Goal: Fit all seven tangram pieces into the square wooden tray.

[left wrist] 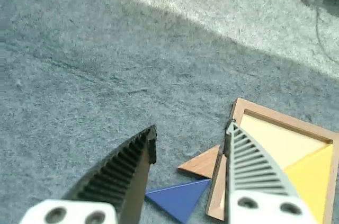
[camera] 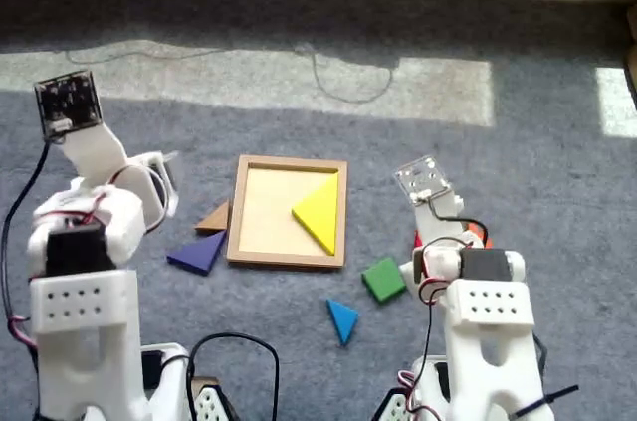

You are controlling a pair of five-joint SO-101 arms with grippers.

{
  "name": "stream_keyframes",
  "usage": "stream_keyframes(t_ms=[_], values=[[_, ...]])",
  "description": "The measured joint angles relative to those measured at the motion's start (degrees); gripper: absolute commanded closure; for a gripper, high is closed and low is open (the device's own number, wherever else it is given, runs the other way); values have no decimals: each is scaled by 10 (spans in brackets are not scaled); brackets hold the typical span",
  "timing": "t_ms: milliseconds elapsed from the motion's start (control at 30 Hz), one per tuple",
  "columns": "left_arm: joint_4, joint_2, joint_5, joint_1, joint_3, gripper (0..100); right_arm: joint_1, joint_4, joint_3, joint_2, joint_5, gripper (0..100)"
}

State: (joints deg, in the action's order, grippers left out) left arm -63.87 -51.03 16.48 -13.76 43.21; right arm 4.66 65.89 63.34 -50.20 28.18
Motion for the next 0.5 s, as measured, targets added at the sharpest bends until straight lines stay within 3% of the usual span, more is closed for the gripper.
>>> stream_keyframes(t_ms=[167, 500], values=[[0, -156, -50, -5, 115, 775, 0, 19, -38, 78, 6, 738], [0, -291, -156, -136, 265, 775, 0, 19, -124, 249, 6, 618]])
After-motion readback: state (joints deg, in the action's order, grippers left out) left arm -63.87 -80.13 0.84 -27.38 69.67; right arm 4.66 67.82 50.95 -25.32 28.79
